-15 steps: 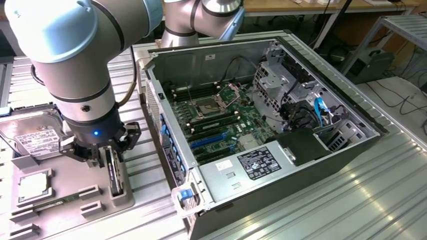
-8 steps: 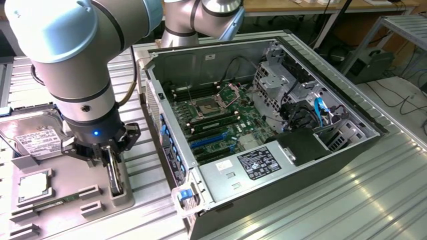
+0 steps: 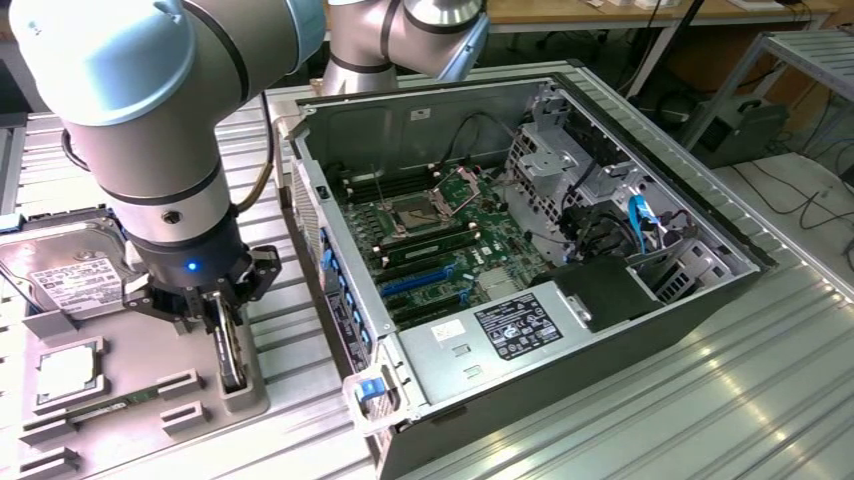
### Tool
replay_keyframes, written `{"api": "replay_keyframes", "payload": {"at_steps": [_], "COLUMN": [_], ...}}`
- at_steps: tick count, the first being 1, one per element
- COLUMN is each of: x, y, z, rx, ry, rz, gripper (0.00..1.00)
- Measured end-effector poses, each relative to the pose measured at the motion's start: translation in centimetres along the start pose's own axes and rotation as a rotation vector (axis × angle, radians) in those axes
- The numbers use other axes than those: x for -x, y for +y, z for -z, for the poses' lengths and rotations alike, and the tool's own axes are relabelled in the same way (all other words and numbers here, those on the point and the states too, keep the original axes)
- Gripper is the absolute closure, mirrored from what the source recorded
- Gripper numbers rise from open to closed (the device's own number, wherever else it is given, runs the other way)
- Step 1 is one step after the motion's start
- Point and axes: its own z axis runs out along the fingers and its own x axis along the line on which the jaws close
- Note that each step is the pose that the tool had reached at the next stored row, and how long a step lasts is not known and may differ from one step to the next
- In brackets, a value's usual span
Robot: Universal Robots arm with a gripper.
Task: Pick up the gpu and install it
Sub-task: 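Pick up the gpu and move the gpu toward the slot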
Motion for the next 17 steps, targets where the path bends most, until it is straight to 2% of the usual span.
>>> {"api": "replay_keyframes", "payload": {"at_steps": [9,12,14,17], "x": [0.0,0.0,0.0,0.0], "y": [0.00,0.00,0.01,0.03], "z": [0.00,0.01,0.30,1.26], "rx": [0.0000,0.0043,0.0063,0.0100], "ry": [0.0000,0.0001,0.0002,0.0001], "rz": [0.000,0.000,0.000,0.000], "gripper": [0.70,0.70,0.70,0.70]}}
